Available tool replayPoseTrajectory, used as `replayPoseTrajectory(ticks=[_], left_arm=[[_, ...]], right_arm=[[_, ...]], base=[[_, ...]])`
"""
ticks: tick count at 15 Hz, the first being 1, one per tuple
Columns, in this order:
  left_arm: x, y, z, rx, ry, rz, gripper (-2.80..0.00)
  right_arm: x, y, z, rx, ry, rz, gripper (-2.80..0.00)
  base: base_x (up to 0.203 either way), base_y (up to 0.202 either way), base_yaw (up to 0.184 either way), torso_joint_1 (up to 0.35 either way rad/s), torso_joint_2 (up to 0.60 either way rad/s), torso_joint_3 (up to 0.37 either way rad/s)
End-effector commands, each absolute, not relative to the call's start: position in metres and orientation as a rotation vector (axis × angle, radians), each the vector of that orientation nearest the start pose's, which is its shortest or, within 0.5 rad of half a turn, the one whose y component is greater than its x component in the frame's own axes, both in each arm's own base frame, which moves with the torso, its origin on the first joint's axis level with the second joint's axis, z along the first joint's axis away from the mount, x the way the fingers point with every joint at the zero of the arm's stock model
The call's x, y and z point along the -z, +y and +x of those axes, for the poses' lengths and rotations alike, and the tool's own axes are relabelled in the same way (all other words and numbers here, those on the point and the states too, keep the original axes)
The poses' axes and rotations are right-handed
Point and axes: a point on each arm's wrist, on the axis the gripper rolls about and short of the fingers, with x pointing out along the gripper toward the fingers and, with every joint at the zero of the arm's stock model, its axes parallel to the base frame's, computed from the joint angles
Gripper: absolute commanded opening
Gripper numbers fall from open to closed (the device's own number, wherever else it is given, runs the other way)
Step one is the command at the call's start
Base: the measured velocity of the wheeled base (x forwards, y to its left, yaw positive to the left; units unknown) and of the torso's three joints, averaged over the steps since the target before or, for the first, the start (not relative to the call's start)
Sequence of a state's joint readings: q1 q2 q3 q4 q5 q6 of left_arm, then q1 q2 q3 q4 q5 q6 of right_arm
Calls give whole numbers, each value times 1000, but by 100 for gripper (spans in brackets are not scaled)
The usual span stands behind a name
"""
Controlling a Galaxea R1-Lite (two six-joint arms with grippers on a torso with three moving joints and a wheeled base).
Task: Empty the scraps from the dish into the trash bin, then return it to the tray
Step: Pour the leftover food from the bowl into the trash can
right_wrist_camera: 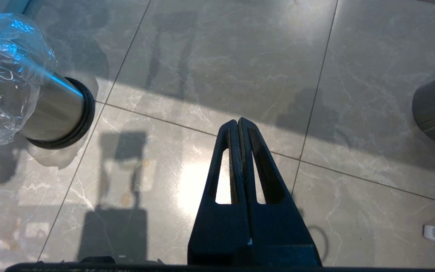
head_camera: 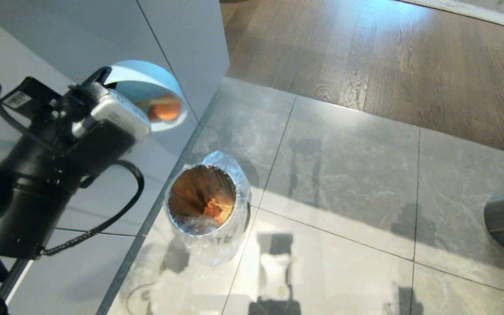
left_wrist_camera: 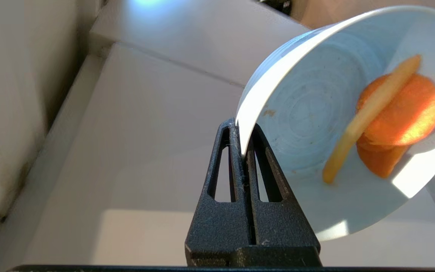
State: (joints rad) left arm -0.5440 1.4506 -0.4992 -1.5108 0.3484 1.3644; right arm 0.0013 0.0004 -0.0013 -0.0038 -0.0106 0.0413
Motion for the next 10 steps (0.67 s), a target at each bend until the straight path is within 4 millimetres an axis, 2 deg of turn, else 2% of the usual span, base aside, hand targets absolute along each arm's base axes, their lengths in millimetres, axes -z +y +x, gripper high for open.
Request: replayPoseTrajectory(ticks=[1,2,4,10], left_arm=[[-260,-100,180,-212,-563,1072,-280],[-258,-100,178,-208,-558,1075,-280],[-267,-100,176,-232,-584,1057,-280],[-262,-101,175,-218,-570,1070,-280]], right_arm=[[-76,0,-23,9,-6,41,-280],[-76,0,-23,9,-6,41,-280],[-76,0,-23,9,-5,42,-280],[-76,0,-23,9,-5,41,-280]], base=[[0,0,0,0,0,0],[0,0,0,0,0,0],[0,0,0,0,0,0],[0,0,0,0,0,0]])
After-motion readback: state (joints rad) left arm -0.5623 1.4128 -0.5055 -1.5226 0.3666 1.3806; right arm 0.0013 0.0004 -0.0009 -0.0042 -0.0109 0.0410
